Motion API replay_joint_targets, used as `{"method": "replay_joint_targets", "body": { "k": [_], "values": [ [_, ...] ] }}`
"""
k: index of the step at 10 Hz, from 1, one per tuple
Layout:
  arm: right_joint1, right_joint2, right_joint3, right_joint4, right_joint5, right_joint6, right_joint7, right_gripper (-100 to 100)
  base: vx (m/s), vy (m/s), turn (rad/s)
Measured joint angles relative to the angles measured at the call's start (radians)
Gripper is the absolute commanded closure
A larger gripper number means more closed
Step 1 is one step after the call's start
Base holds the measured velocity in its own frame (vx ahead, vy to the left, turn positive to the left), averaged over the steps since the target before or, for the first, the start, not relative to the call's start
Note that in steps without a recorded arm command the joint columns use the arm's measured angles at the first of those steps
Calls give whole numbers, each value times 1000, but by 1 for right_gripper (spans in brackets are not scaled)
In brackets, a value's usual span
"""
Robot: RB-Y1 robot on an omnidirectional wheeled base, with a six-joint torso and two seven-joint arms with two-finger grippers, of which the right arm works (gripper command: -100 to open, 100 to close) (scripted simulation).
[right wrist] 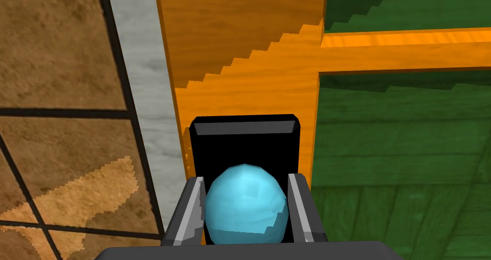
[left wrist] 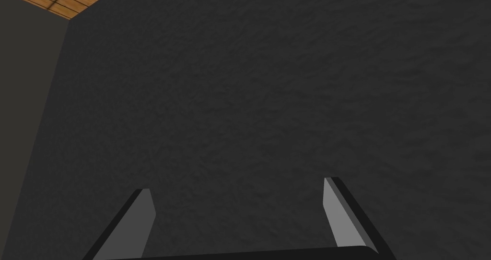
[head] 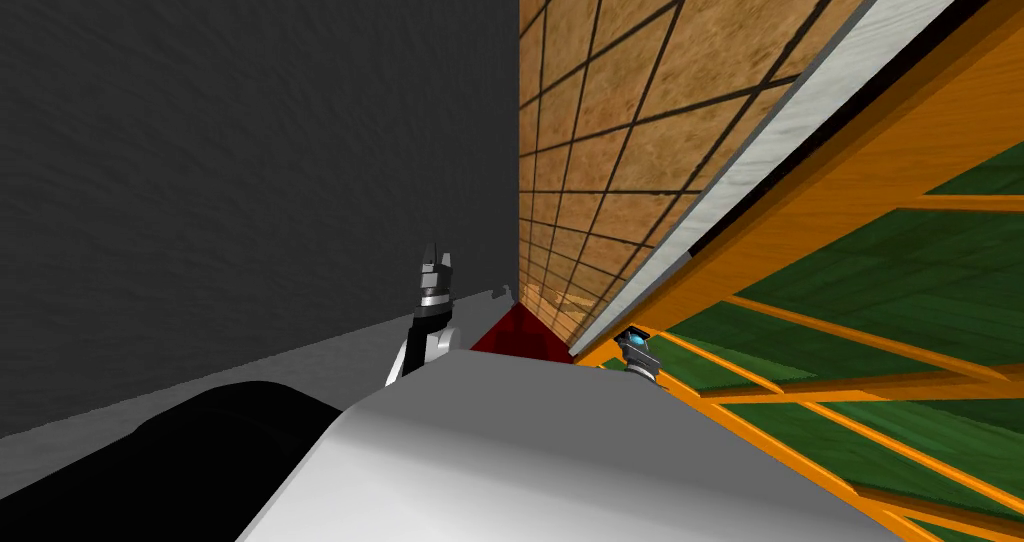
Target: Pull the door open
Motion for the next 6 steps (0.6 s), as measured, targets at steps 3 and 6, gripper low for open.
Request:
{"method": "replay_joint_targets", "body": {
  "k": [3,6],
  "values": [
    [1,-3,8,-3,5,-1,-5,100,-91,-1,36],
    [6,-14,37,-12,22,-5,-25,100,-226,39,54]
  ]
}}
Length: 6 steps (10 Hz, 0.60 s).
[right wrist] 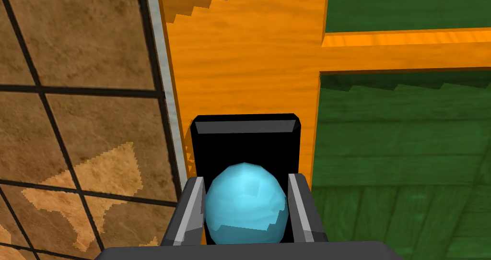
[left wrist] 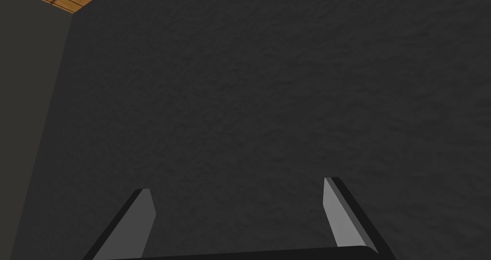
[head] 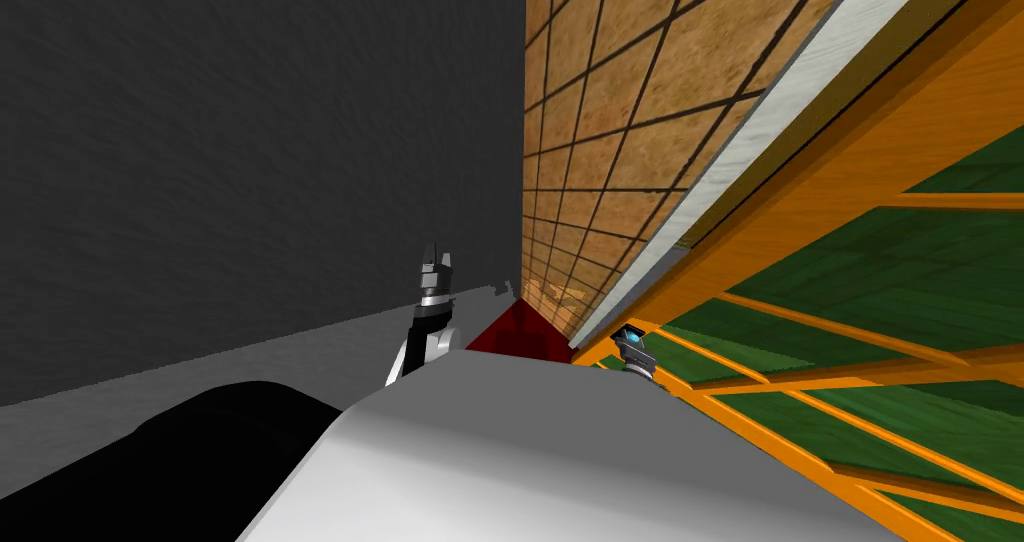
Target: Pull the door open
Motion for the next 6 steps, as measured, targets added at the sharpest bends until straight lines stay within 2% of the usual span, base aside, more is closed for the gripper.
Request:
{"method": "replay_joint_targets", "body": {
  "k": [3,5,6],
  "values": [
    [19,-11,47,-27,26,3,-25,100,-272,9,75],
    [27,-13,66,-37,36,7,-34,100,-145,8,54],
    [27,-19,78,-31,44,-1,-44,100,-223,-6,59]
  ]
}}
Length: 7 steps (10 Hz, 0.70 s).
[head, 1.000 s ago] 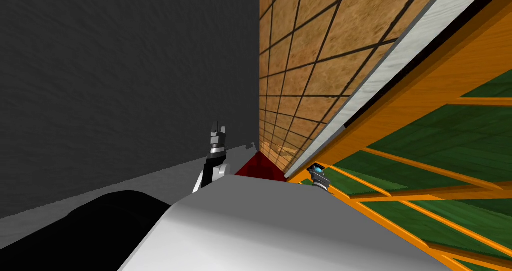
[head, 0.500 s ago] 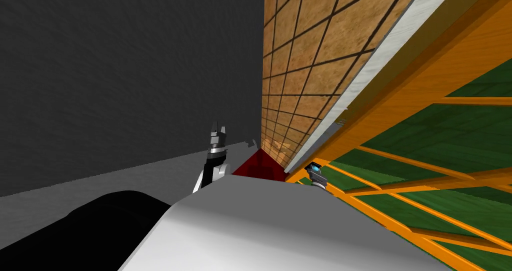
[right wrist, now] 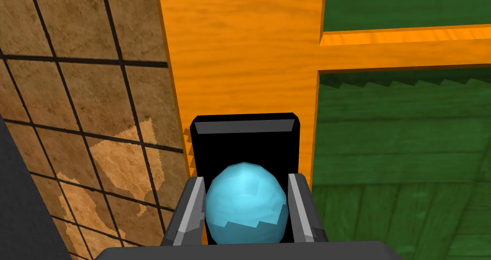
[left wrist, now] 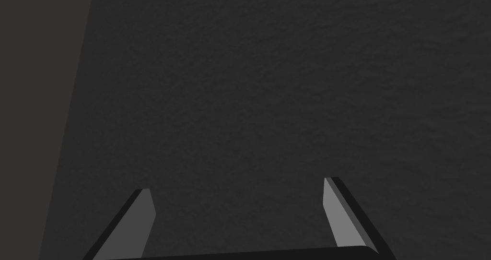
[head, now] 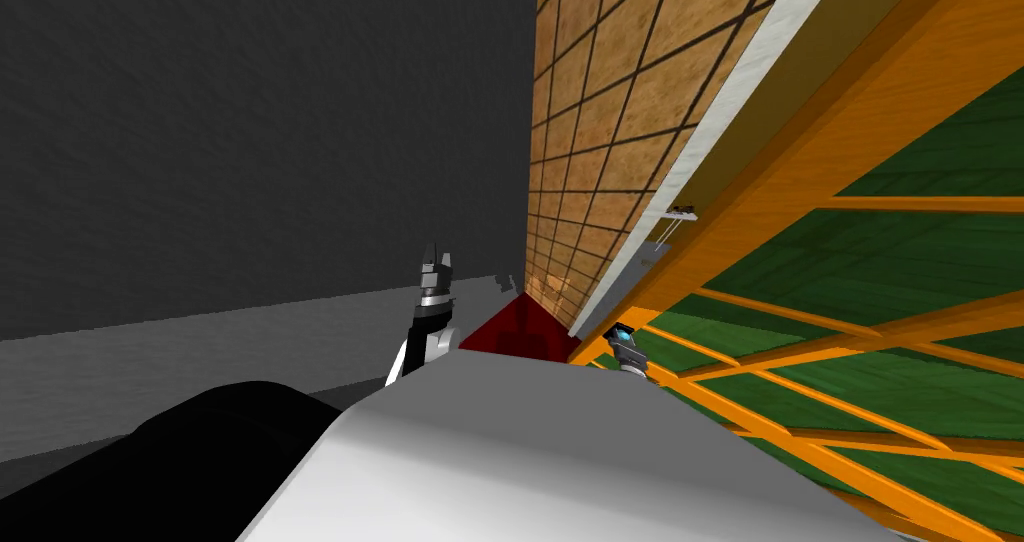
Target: Pull the door open
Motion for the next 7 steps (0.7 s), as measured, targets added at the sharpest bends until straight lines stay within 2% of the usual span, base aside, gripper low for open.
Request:
{"method": "replay_joint_targets", "body": {
  "k": [3,5,7],
  "values": [
    [12,-14,39,-19,23,-13,-24,100,-241,-32,70],
    [30,-26,69,-39,41,-20,-39,100,-247,14,52],
    [40,-36,94,-48,56,-28,-54,100,-152,-6,35]
  ]
}}
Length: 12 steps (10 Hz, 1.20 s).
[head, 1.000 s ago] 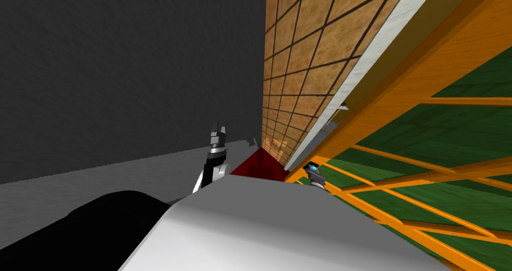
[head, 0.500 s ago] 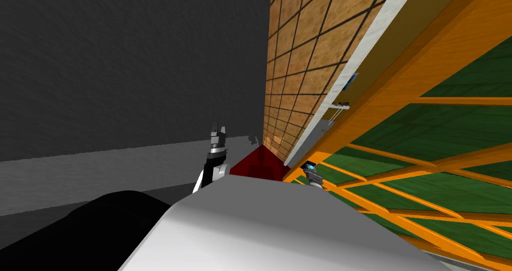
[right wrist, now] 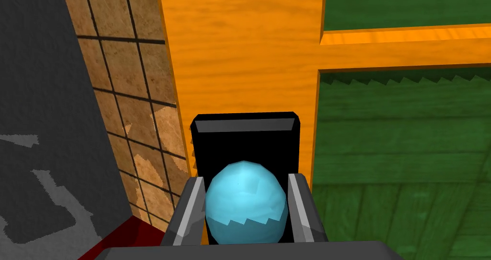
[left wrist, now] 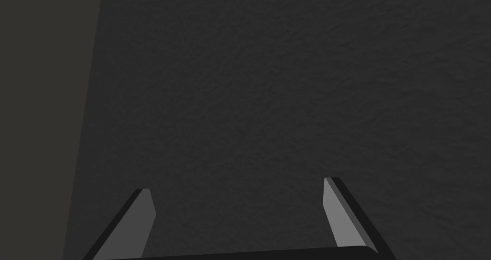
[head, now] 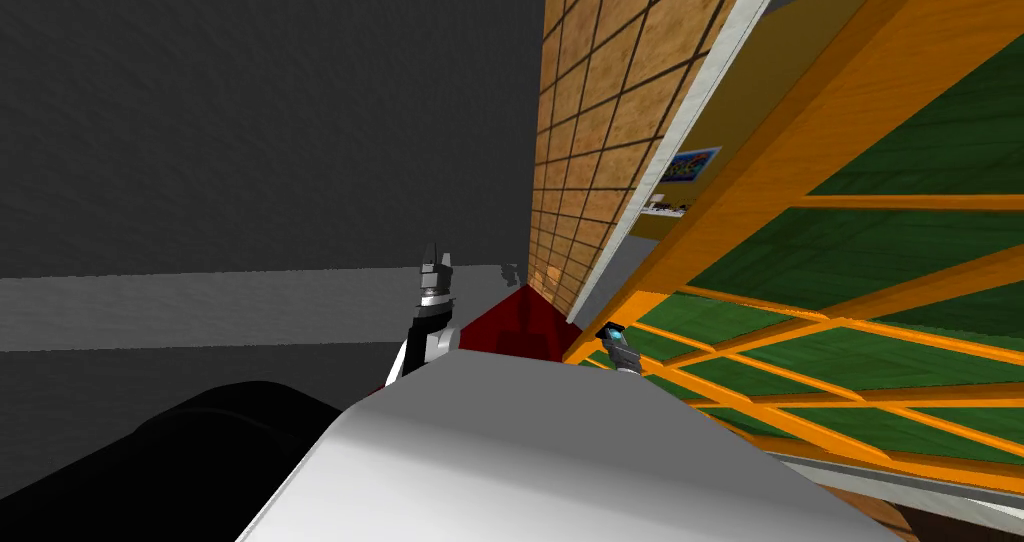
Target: Pull the door open
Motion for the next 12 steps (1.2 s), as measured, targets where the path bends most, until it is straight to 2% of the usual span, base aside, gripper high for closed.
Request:
{"method": "replay_joint_targets", "body": {
  "k": [1,2,4,5,8,10,12],
  "values": [
    [3,2,4,0,2,2,-1,100,-156,-38,75],
    [11,-6,15,-10,7,0,-6,100,-243,-37,104],
    [19,-24,41,-9,23,-28,-30,100,-246,-11,81],
    [37,-38,56,-24,31,-36,-41,100,-262,-16,75],
    [53,-63,100,-11,56,-77,-77,100,-195,-7,44],
    [58,-67,107,-5,60,-82,-84,100,-163,-28,115],
    [58,-79,119,7,69,-107,-103,100,-200,-34,130]
  ]
}}
